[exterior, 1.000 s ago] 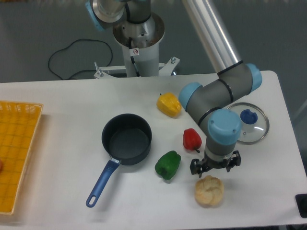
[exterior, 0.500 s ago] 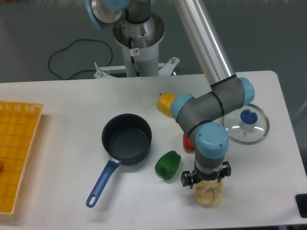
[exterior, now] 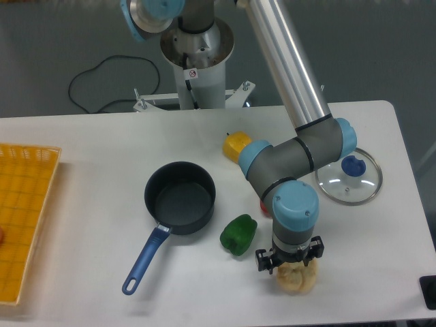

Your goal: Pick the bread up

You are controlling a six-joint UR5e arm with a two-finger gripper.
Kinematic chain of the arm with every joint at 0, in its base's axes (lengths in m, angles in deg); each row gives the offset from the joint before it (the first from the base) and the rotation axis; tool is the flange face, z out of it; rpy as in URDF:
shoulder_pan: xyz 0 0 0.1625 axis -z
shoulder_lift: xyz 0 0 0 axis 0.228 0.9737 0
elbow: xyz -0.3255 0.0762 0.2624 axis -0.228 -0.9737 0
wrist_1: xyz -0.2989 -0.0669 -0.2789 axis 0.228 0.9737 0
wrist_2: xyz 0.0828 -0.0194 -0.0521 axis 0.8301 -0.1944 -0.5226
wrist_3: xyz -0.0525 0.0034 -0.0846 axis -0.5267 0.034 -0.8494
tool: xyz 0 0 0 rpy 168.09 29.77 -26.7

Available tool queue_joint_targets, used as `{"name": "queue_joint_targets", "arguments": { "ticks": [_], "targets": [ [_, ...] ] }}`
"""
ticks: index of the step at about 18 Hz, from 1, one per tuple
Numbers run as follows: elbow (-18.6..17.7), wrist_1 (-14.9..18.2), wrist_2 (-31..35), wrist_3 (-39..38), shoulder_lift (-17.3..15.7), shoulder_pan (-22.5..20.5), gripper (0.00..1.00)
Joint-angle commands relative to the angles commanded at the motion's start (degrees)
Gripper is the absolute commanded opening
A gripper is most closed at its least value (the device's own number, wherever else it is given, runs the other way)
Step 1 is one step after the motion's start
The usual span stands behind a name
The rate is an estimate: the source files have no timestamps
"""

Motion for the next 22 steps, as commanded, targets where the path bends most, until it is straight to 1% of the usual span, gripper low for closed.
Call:
{"name": "queue_joint_targets", "arguments": {
  "ticks": [1, 2, 3, 4, 6, 7, 9, 10, 13, 17, 18, 19, 22],
  "targets": [
    [-0.1, 0.0, 0.0, 0.0, -0.1, 0.0, 0.38],
    [-0.2, 0.0, 0.0, 0.0, -0.1, 0.0, 0.32],
    [-0.2, 0.0, 0.1, 0.0, -0.1, 0.0, 0.29],
    [-0.2, 0.0, 0.7, 0.0, 0.0, 0.0, 0.29],
    [-0.2, 0.0, 1.1, 0.0, 0.1, 0.1, 0.23],
    [-0.4, 0.0, 1.1, 0.0, -0.1, 0.1, 0.18],
    [-0.5, 0.0, 1.1, -0.1, -0.3, 0.1, 0.02],
    [-0.5, 0.1, 1.1, -0.1, -0.4, 0.1, 0.00],
    [-1.0, 0.1, 1.1, 0.0, -1.4, 0.1, 0.00],
    [-3.6, 0.9, 1.1, 1.8, -5.6, -0.4, 0.00],
    [-4.6, 1.1, 1.2, 3.6, -6.8, -0.5, 0.00],
    [-5.3, 1.8, 1.2, 5.9, -7.7, -0.9, 0.00],
    [-5.8, 6.4, 1.2, 12.0, -10.5, -2.5, 0.00]
  ]
}}
